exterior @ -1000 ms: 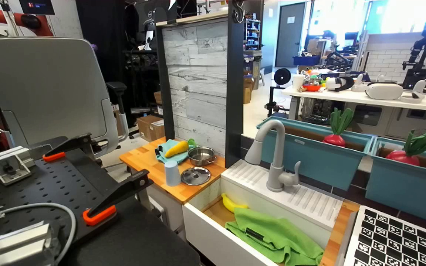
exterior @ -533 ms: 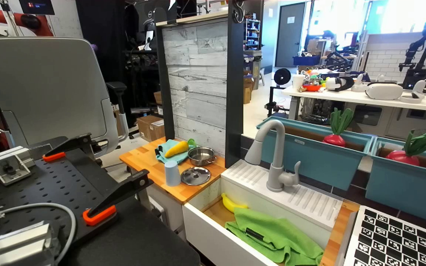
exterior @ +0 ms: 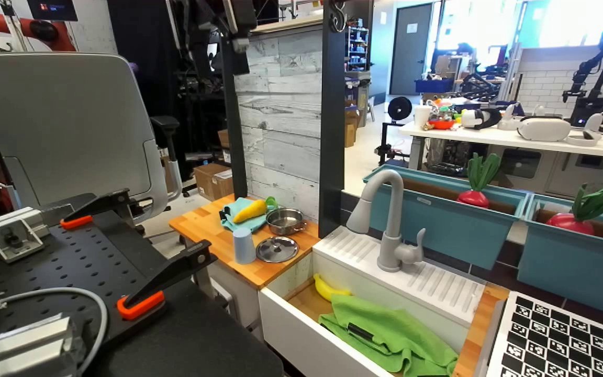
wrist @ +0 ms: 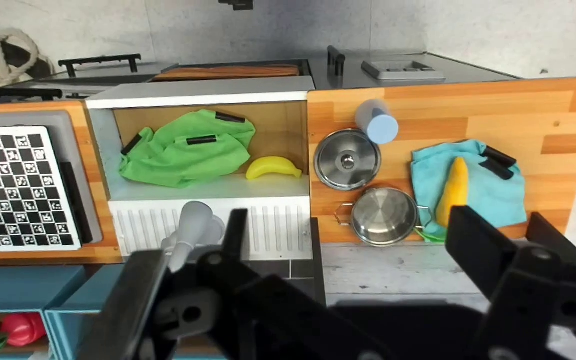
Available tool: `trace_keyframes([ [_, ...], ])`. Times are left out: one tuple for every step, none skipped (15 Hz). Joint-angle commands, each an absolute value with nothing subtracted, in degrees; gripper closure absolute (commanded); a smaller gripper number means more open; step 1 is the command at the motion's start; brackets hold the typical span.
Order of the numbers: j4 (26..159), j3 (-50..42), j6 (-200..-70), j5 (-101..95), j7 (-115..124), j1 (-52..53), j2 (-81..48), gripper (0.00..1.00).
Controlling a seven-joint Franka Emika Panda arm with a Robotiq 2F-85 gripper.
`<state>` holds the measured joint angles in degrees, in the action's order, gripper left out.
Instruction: Cover the pot with the silver lid
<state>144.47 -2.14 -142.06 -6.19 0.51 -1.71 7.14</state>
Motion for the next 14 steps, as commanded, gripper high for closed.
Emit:
trace_keyframes([
  [142.3, -2.1, -147.6, -9.8, 1.4, -2.6, -1.7, 0.00],
  [141.5, -2.3, -148.6, -9.7, 1.0, -2.5, -4.0, 0.00],
  [140.8, -2.5, -150.0, -9.4, 0.7, -2.5, -6.6, 0.00],
  [140.0, -2.8, -151.6, -9.8, 1.4, -2.4, -8.9, 0.00],
  [139.2, -3.0, -152.7, -9.1, 0.6, -2.4, -10.9, 0.00],
  [138.3, -3.2, -154.1, -8.6, 0.3, -2.3, -13.2, 0.00],
  [137.4, -3.3, -154.9, -8.6, 0.2, -2.2, -15.2, 0.00],
  [136.1, -3.4, -156.3, -8.6, 0.1, -2.0, -17.9, 0.00],
  [134.9, -3.3, -157.1, -8.2, -0.3, -2.0, -20.0, 0.00],
  [133.4, -3.1, -157.8, -7.9, -0.8, -2.0, -22.5, 0.00],
  [132.1, -3.0, -158.6, -7.6, -0.9, -1.9, -24.7, 0.00],
  [130.5, -2.6, -159.4, -7.1, -1.4, -2.1, -27.1, 0.00],
  [129.2, -2.3, -159.9, -6.8, -1.7, -2.2, -29.3, 0.00],
  [127.5, -2.0, -160.1, -6.5, -2.1, -2.3, -31.8, 0.00],
])
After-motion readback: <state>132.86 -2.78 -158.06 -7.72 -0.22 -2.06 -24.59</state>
